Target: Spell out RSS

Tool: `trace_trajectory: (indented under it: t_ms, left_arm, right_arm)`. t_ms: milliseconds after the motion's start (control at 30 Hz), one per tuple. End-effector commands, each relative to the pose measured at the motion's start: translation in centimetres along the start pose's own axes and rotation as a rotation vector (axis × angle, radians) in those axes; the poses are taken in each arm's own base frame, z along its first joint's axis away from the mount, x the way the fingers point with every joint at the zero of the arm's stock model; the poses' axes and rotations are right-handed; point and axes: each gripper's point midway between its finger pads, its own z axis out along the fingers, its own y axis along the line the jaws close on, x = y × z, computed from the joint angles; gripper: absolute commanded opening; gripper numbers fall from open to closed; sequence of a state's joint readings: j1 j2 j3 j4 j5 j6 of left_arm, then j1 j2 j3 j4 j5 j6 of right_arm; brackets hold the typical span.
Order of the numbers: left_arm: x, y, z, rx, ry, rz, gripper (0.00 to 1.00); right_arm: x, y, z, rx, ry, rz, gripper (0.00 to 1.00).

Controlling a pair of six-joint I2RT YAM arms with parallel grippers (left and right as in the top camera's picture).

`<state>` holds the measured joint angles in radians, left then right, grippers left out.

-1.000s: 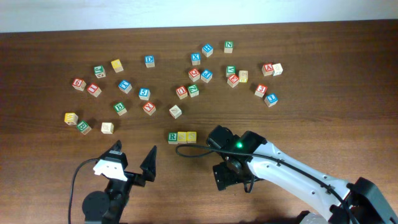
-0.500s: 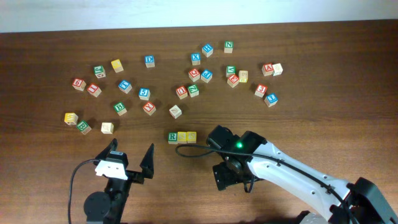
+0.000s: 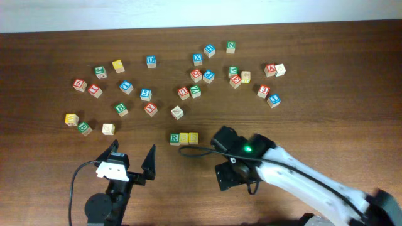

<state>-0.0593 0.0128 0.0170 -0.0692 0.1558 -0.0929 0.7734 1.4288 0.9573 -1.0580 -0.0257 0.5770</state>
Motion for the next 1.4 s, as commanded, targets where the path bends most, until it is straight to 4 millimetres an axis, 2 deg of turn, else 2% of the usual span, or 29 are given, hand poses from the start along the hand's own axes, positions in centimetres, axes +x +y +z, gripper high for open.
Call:
trace_trajectory:
  t_ms: [0,100,133,167,233,300,367,433,533,600,667,833,900,967,1100,1133,1367]
  left_arm:
    - [0.2,0.3,0.0,-0.015,-0.003,0.019,0.99]
    - [0.2,0.3,0.0,-0.015,-0.003,0.019,0.99]
    - [0.2,0.3,0.0,-0.015,-0.003,0.019,0.99]
    - [0.2,0.3,0.0,-0.015,-0.003,0.019,0.99]
    - [0.2,0.3,0.0,-0.015,-0.003,0.019,0.99]
    - [0.2,0.3,0.0,-0.015,-0.003,0.019,0.99]
    - [0.2,0.3,0.0,-0.015,-0.003,0.019,0.99]
    - [0.2,0.3,0.0,-0.015,-0.003,0.019,0.99]
    - [0.2,0.3,0.0,-0.015,-0.003,0.019,0.99]
    - [0.2,0.3,0.0,-0.015,-0.003,0.019,0.99]
    - [0.2,0.3,0.0,-0.015,-0.003,0.019,0.99]
    - [0.2,0.3,0.0,-0.015,-0.003,0.019,0.99]
    - [0.2,0.3,0.0,-0.015,-0.003,0.019,0.99]
    - [0.2,0.3,0.0,-0.015,-0.003,0.019,0.99]
    - [0.2,0.3,0.0,-0.015,-0.003,0.019,0.99]
    - [0.2,0.3,0.0,-0.015,-0.003,0.019,0.99]
    - [0.2,0.3,0.0,-0.015,-0.003,0.019,0.99]
  right_arm:
    - [-1.1,-0.1,-5.0,-0.084,-0.225,-0.001,0.98]
    - [-3.4,-1.5,-10.9,-0.120,-0.548,0.040,0.98]
    - [-4.6,-2.8,-14.1,-0.124,-0.736,0.089,0.98]
    - [-5.2,-3.9,-16.1,-0.123,-0.876,0.129,0.98]
    - [-5.5,-4.9,-18.0,-0.132,-1.091,0.070,0.98]
    - [-5.7,-6.4,-17.4,-0.159,-1.220,0.094,0.98]
    - [-5.7,-7.6,-15.2,-0.203,-1.274,0.106,0.98]
    - [-5.5,-8.2,-13.8,-0.223,-1.330,0.021,0.98]
    - [-4.8,-9.0,-13.5,-0.132,-1.382,-0.106,0.98]
    - [-3.9,-8.9,-13.1,-0.038,-1.384,-0.243,0.98]
    - [-3.2,-9.1,-11.9,0.021,-1.341,-0.315,0.98]
    - [-3.0,-9.3,-7.9,0.038,-1.305,-0.340,0.98]
    - [-3.3,-9.3,-7.1,0.038,-1.303,-0.341,0.98]
    - [-3.4,-9.5,-7.3,0.053,-1.312,-0.330,0.98]
    - [-4.7,-9.7,-8.8,0.038,-1.458,-0.265,0.98]
    - [-4.9,-10.0,-8.8,0.026,-1.470,-0.223,0.98]
    - [-4.8,-9.7,-8.8,0.016,-1.473,-0.230,0.98]
